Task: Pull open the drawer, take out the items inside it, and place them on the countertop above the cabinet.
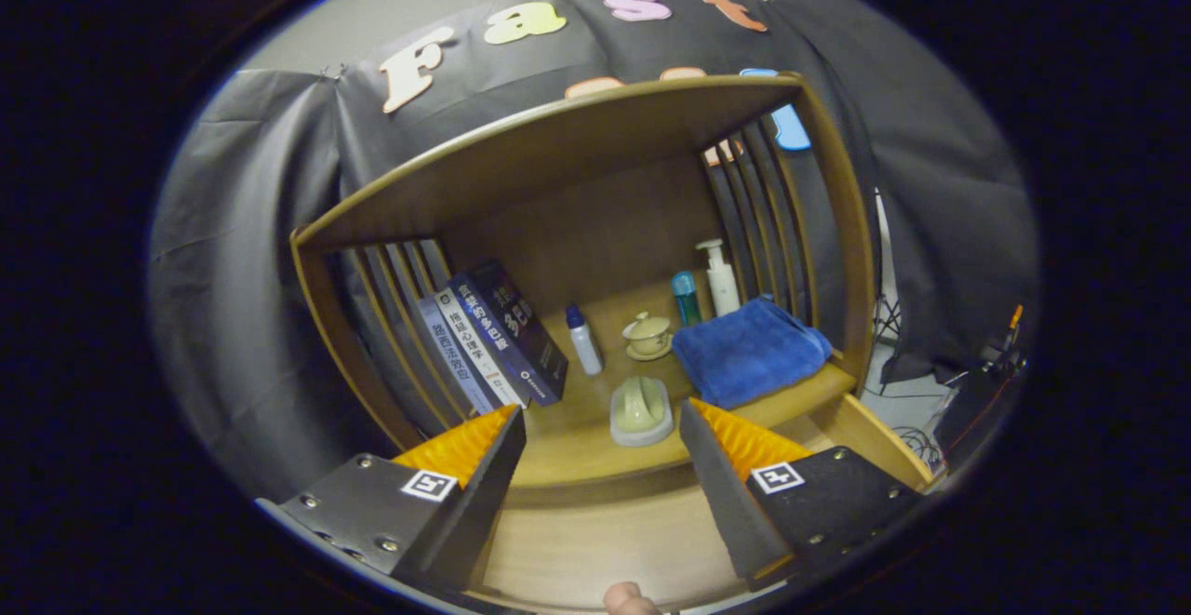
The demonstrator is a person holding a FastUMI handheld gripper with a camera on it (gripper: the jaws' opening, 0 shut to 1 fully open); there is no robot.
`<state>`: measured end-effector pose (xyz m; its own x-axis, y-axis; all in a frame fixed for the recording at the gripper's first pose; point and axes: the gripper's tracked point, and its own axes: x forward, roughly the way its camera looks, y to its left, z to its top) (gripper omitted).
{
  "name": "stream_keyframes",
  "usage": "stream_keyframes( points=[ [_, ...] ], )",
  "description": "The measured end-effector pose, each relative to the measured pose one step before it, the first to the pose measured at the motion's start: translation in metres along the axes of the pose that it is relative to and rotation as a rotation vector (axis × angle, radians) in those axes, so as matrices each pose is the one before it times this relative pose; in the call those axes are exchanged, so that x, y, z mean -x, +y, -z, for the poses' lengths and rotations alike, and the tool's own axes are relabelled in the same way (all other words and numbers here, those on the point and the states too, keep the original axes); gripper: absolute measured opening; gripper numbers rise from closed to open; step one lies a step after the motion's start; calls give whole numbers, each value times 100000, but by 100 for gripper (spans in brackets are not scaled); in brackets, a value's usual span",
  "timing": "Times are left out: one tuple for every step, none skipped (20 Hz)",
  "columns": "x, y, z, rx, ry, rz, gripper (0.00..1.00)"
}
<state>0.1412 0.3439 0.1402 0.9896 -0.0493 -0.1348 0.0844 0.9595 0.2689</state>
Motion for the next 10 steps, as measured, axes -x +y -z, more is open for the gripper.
stream_keyframes(
  points=[
    [1125,-287,585,1083,-118,41,99],
    [1003,-269,603,1265,-1082,481,99],
    [1019,-364,661,1310,-984,687,99],
    [972,-260,763,1621,-921,401,99],
    [989,-191,696,1397,-1527,661,99],
    [884,-350,962,1404,-715,609,99],
    [838,-286,991,987,-462,588,99],
    [736,-293,1268,749,441,290,99],
    [540,-532,987,-369,-328,1271,99],
    [511,-500,1164,-335,241,389,99]
  ],
)
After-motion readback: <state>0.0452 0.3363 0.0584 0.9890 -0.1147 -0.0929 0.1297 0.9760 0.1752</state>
